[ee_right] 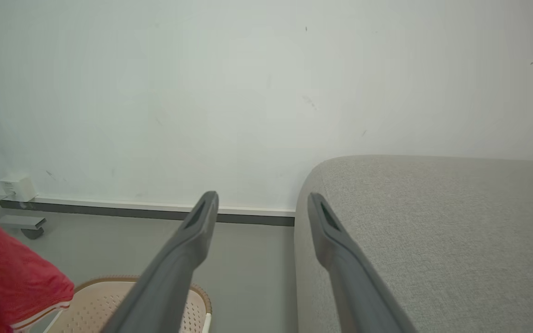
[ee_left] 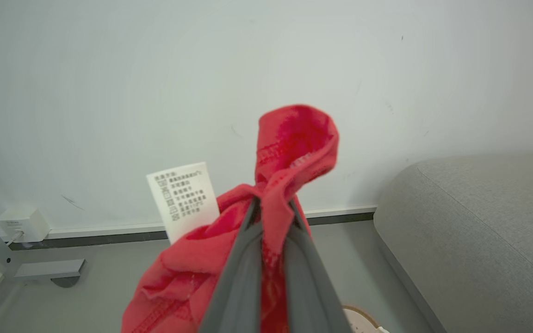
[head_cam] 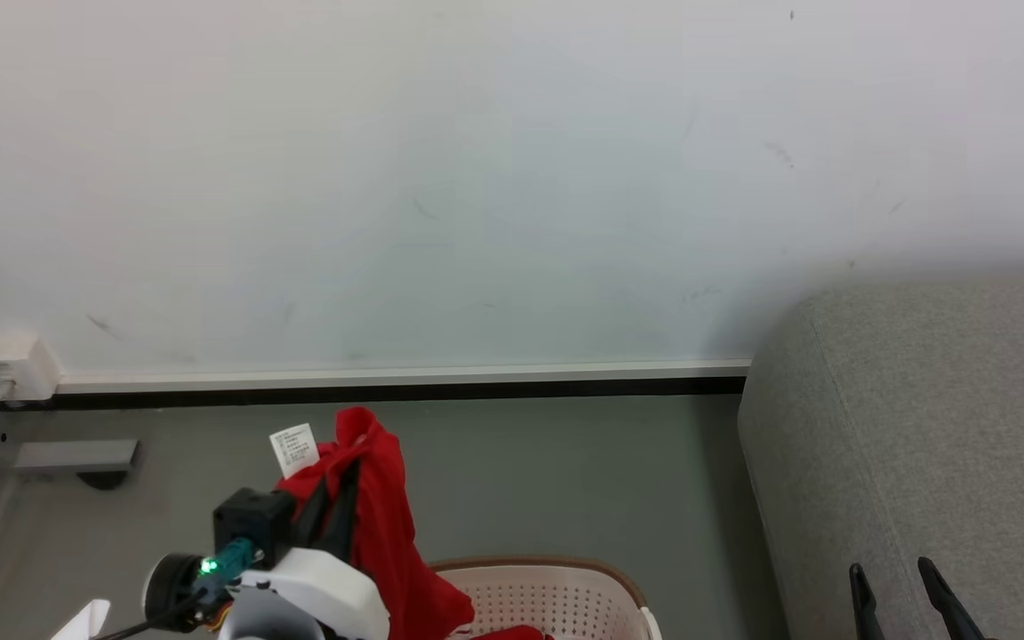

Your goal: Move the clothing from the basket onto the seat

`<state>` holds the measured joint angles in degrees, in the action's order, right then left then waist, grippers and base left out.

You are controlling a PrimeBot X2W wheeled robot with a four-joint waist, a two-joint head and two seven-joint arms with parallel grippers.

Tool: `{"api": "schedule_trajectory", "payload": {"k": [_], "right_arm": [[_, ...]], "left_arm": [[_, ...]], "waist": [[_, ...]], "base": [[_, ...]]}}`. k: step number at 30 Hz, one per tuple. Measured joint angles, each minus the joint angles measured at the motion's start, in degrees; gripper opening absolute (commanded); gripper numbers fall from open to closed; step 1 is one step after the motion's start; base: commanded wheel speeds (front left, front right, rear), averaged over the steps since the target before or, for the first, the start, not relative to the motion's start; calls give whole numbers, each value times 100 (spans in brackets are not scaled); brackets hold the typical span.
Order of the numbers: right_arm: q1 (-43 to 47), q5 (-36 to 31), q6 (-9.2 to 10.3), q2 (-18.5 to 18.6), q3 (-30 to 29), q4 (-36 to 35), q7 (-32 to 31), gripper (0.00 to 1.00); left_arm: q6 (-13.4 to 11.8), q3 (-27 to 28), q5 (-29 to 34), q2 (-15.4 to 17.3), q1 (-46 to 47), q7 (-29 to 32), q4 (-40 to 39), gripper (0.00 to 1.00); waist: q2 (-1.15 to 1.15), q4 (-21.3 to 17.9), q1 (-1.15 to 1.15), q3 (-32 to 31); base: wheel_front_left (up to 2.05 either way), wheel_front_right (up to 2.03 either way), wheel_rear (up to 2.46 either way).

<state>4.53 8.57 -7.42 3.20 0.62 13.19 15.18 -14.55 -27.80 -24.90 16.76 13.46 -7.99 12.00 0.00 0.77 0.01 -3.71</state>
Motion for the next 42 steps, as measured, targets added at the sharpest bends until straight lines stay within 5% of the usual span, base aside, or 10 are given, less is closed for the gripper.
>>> {"api": "schedule_trajectory", "payload": {"k": [13,19,31,42], "right_arm": [[18,9,0,87,296,-101,0,100],[-136,193,-4,371,1161,-392,0,100],[-592,814,-5,806,2897,-667,-100,100],[-795,1017,-5,968,3137,-576,-101,100]], "left_arm": [[20,-156,2,87,-18,256,-703,0],[169,-380,1,66,161,521,-1118,0],[502,-1068,-20,-414,500,810,-1680,0],[933,-1838,-69,-700,527,1155,-2018,0]], "waist": [[0,83,-1,4],[0,96,-1,8],[0,108,-1,-32],[0,136,-1,-27]], "base": [[0,0,0],[0,0,0],[0,0,0],[0,0,0]]}}
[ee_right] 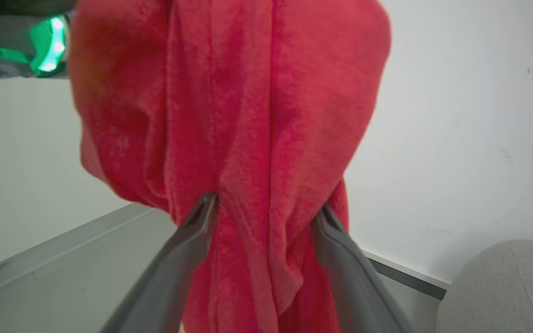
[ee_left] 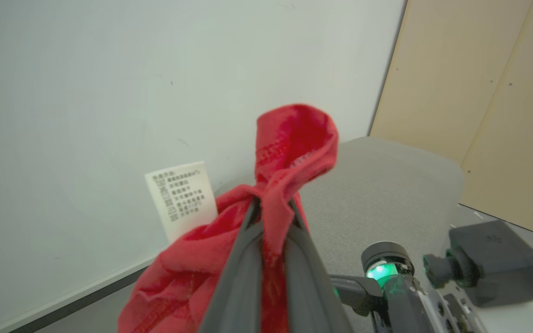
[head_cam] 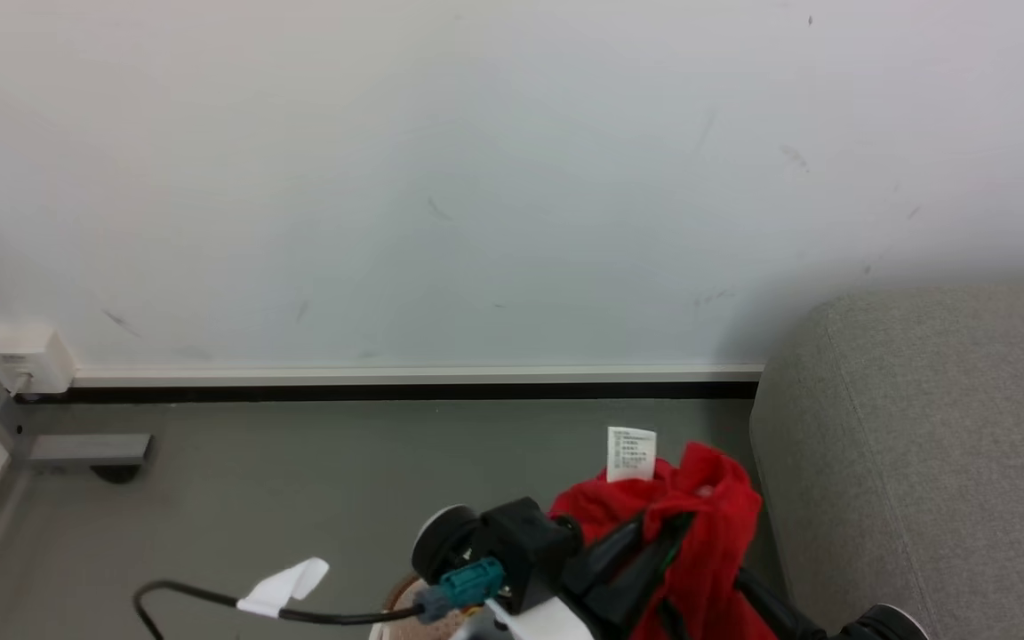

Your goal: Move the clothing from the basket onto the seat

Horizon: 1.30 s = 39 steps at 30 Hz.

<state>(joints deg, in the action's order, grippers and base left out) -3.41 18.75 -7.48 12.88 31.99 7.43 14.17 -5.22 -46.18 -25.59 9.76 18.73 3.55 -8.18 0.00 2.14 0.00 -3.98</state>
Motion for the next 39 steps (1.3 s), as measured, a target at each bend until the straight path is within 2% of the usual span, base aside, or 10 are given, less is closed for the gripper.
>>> {"api": "schedule_trajectory", "payload": {"k": [3,6,7,8,14,16,17,18,27,39], "right_arm": [[0,68,1,9,40,18,1,100],[0,200,0,14,98,55,1,100],[-1,252,1,20,114,55,1,40],[-3,323,0,30,169,52,-7,0],[-7,608,0,126,75,-11,2,0],[-4,638,0,111,-78,-27,22,0],[-1,637,0,103,-160,-34,37,0],[2,631,1,93,-261,-41,40,0],[194,552,0,138,-1205,-319,60,0],[500,434,0,277,-2170,-775,44,0]], "left_arm": [[176,-130,-134,-29,-5,96,-49,0],[227,-175,-235,-25,-17,136,-36,0],[234,-178,-253,-25,-20,136,-29,0],[234,-179,-260,-25,-20,135,-18,0],[165,-138,-275,-13,-38,102,122,0],[156,-104,-276,12,-62,66,212,35],[126,-87,-285,18,-93,30,244,58],[107,-74,-289,22,-123,4,292,100],[15,-21,-285,55,-242,-333,737,100],[130,-257,-165,-107,-264,-745,1265,100]], "waist": [[0,3,0,-6],[0,-6,0,-13],[0,-9,0,-14],[0,-12,0,-18],[0,-46,0,-8],[0,-71,0,-3],[0,-89,0,1],[0,-112,0,4],[0,-483,0,44],[0,-1248,0,160]], "base": [[0,0,0],[0,0,0],[0,0,0],[0,0,0],[0,0,0],[0,0,0],[0,0,0],[0,0,0],[0,0,0],[0,0,0]]}}
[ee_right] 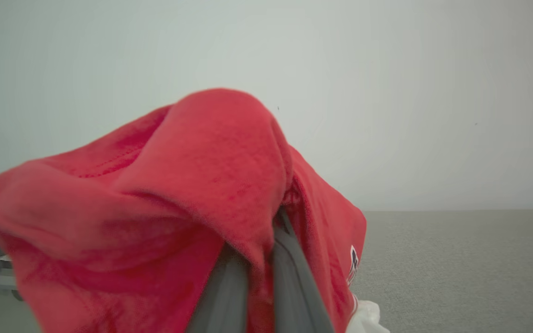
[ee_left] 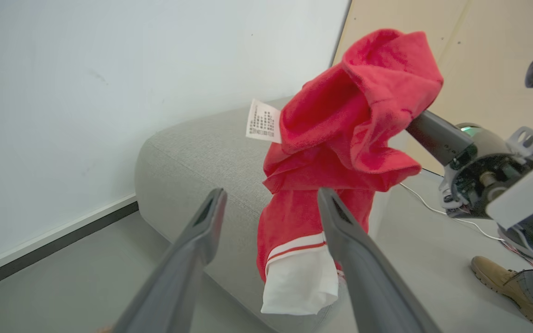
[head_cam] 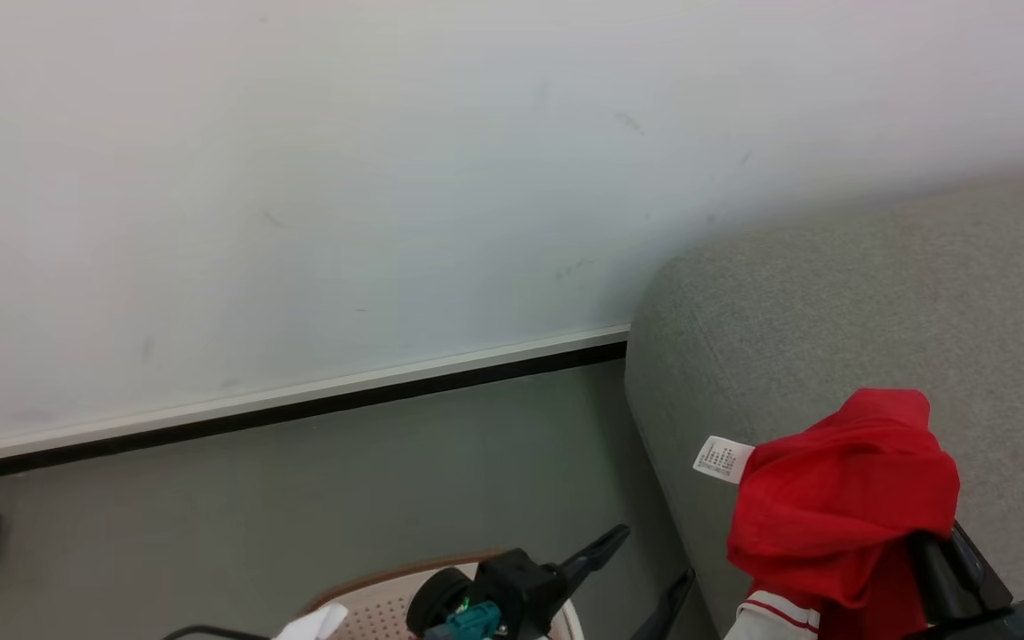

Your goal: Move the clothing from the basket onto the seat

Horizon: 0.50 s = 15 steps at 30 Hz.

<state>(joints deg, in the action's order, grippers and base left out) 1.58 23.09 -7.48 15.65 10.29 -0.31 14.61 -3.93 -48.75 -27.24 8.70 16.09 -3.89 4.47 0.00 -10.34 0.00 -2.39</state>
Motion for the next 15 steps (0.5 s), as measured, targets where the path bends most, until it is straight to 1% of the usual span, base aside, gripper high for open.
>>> {"api": "schedule_trajectory", "payload": {"k": [4,5,6,9,15], "right_arm": [[41,-36,0,24,-109,-151,-53,0],[41,-36,0,24,-109,-151,-53,0],[79,-40,0,38,-158,-202,-91,0],[104,-42,0,58,-252,-274,-119,0],[135,-42,0,77,-322,-369,-145,0]], "left_arm": [[36,-34,23,-58,11,-81,96,100],[36,-34,23,-58,11,-81,96,100],[43,-51,27,-76,29,-119,131,100],[44,-56,27,-103,54,-162,183,100],[57,-81,27,-156,136,-192,241,100]], "waist": [[0,-296,0,46],[0,-296,0,46],[0,-441,0,73],[0,-642,0,120],[0,-896,0,247]], "base": [[0,0,0],[0,0,0],[0,0,0],[0,0,0],[0,0,0]]}}
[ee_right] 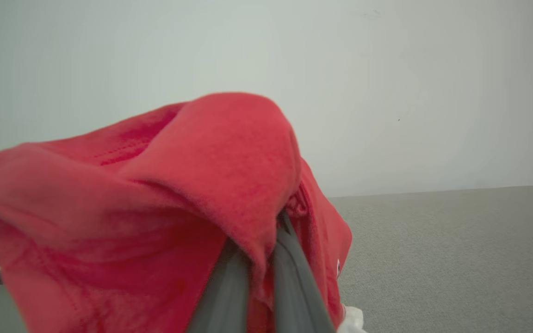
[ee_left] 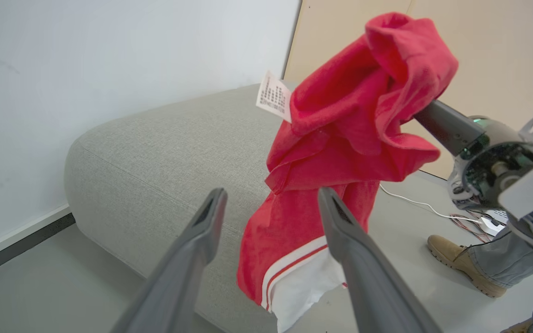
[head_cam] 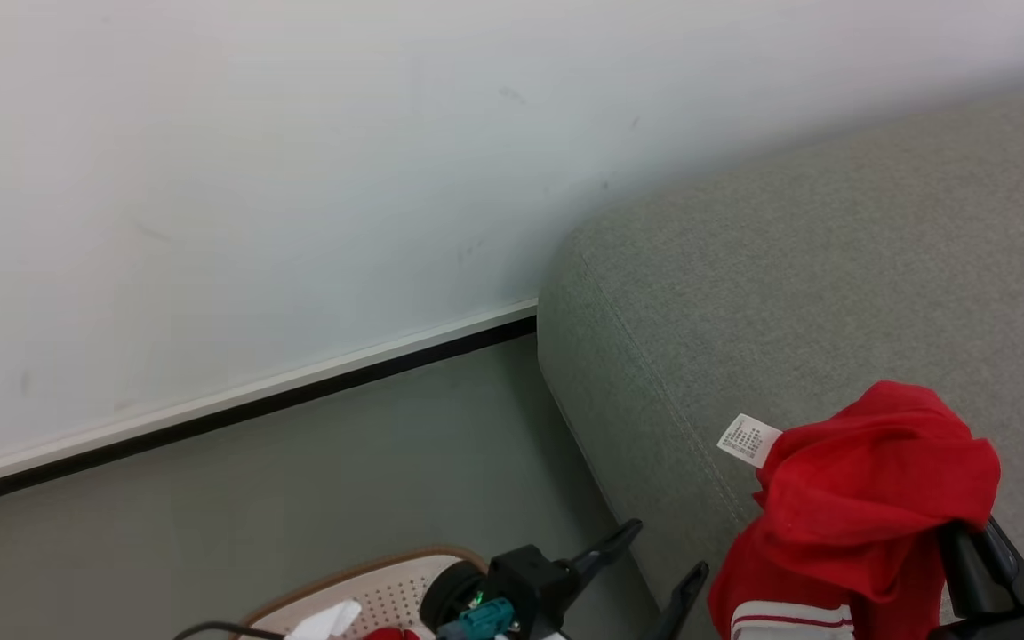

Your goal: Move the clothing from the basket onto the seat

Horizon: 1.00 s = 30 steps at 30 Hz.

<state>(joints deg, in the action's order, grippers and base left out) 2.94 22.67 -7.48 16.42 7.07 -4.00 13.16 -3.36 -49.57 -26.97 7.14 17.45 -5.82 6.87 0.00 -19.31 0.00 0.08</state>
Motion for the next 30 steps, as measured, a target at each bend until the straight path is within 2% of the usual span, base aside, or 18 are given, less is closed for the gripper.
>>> {"api": "schedule_trajectory", "payload": {"k": [7,12,21,30], "right_arm": [[-33,42,0,63,-70,-31,5,0],[-359,63,0,151,-122,27,57,0],[-2159,2,0,255,-314,516,157,0],[-4127,-134,0,1084,-611,1438,182,0]], "left_arm": [[7,-20,2,-8,125,5,2,100],[42,-18,108,-8,541,134,-57,100],[105,187,441,88,1670,474,-196,100],[167,382,643,111,2642,579,-243,100]], "waist": [[0,-39,0,205],[0,47,0,582],[0,230,-2,1786],[0,543,-3,2968]], "base": [[0,0,0],[0,0,0],[0,0,0],[0,0,0]]}}
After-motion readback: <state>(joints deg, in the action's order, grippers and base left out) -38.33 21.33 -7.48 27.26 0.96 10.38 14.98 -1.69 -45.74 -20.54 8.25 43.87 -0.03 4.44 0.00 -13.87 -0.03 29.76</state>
